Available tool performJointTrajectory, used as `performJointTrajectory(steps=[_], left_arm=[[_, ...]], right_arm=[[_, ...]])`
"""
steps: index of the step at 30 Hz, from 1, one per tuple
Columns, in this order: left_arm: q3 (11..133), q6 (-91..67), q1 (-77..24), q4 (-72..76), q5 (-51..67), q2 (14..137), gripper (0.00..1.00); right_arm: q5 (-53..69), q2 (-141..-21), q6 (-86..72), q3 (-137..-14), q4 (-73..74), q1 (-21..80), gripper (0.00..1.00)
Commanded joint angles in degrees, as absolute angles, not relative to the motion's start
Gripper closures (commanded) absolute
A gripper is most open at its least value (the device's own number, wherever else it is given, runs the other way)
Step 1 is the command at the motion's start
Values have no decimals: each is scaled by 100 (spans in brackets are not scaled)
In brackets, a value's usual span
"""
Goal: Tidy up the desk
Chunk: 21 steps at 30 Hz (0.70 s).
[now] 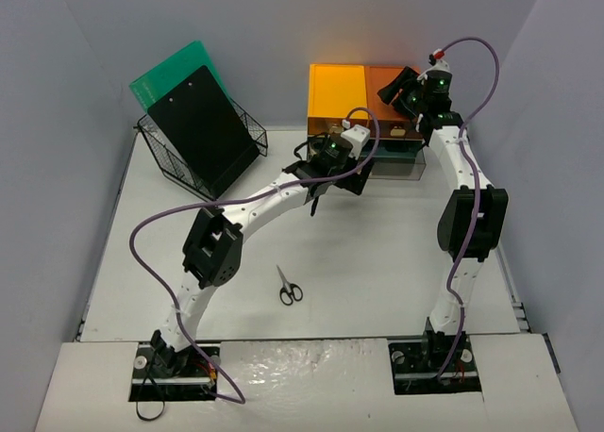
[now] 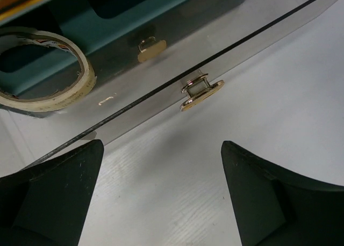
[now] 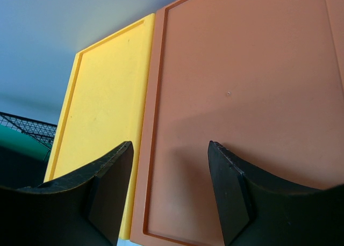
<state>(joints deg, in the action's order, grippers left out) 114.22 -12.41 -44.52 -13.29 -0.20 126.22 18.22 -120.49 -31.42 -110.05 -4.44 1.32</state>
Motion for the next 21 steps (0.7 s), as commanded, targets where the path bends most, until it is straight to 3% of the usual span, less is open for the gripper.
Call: performJointTrajectory(steps=[1, 13, 21], left_arm=[[12167, -962, -4172, -1014, -121, 12900, 11], [13391, -784, -3781, -656, -95, 13918, 11], [13031, -595, -3772, -336, -271, 13702, 11]], right_arm=[[1728, -12595, -3085, -10436, 1884, 214, 44], [1600, -12586, -2936, -10389, 2021, 194, 44], [1572, -12611, -2917, -10441, 2065, 201, 44]])
